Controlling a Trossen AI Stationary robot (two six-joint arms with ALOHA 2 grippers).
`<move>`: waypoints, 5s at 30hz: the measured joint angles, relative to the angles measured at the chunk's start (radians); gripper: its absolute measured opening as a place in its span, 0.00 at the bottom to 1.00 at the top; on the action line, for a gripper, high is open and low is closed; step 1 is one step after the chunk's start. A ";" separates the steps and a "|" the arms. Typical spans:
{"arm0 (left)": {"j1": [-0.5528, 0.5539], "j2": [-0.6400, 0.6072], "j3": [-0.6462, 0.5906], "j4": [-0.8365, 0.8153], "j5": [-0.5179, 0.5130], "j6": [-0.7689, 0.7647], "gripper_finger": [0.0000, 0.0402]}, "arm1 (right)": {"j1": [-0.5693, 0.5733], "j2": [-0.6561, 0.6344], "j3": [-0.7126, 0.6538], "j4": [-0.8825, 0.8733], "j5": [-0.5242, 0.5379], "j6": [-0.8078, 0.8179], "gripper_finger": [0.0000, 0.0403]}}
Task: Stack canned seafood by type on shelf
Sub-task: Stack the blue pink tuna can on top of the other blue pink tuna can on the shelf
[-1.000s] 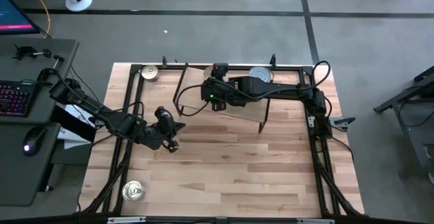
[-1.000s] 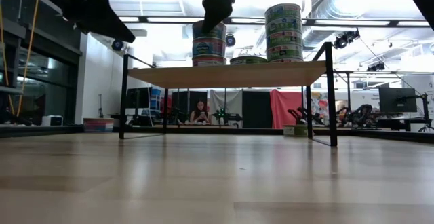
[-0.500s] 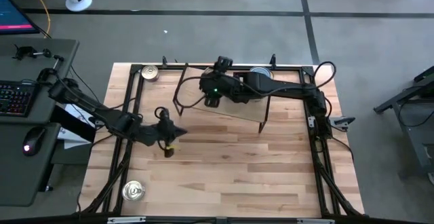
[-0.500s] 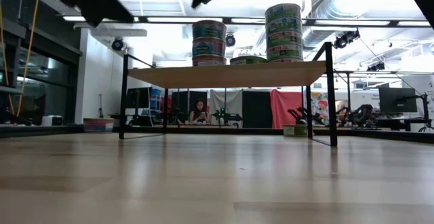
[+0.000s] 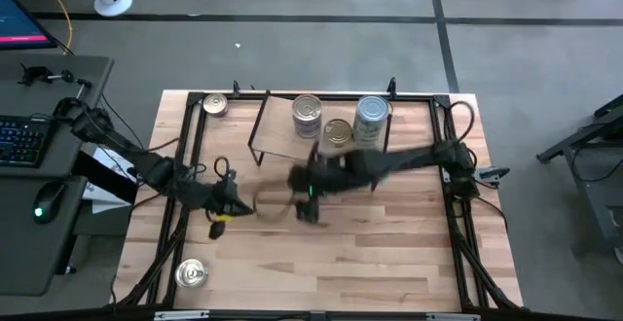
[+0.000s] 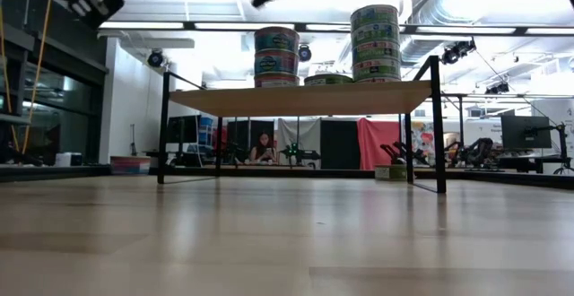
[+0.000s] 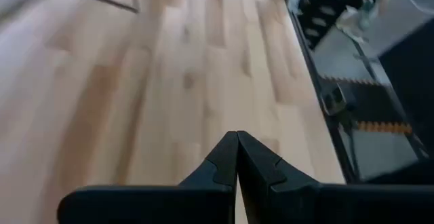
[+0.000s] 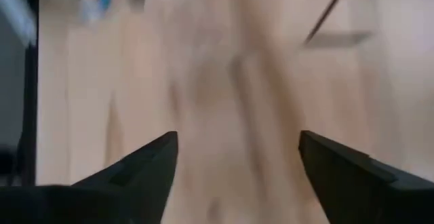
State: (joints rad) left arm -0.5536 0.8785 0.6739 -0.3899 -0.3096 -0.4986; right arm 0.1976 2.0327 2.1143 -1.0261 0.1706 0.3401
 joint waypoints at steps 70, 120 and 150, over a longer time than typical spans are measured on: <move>0.013 0.838 0.367 0.103 0.058 0.013 0.00 | 0.351 -0.042 -0.787 0.735 -0.050 -0.073 0.00; -0.062 0.944 0.368 0.055 -0.108 0.024 0.00 | 0.247 -0.027 -0.787 1.033 0.027 -0.297 0.00; -0.394 0.629 0.200 -0.291 -0.380 -0.937 0.00 | 0.145 -0.061 -0.393 0.629 -0.147 -0.630 0.37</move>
State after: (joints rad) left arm -0.9480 1.5073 0.8738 -0.6810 -0.6893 -1.4355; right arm 0.3428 1.9717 1.7211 -0.3966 0.0233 -0.2902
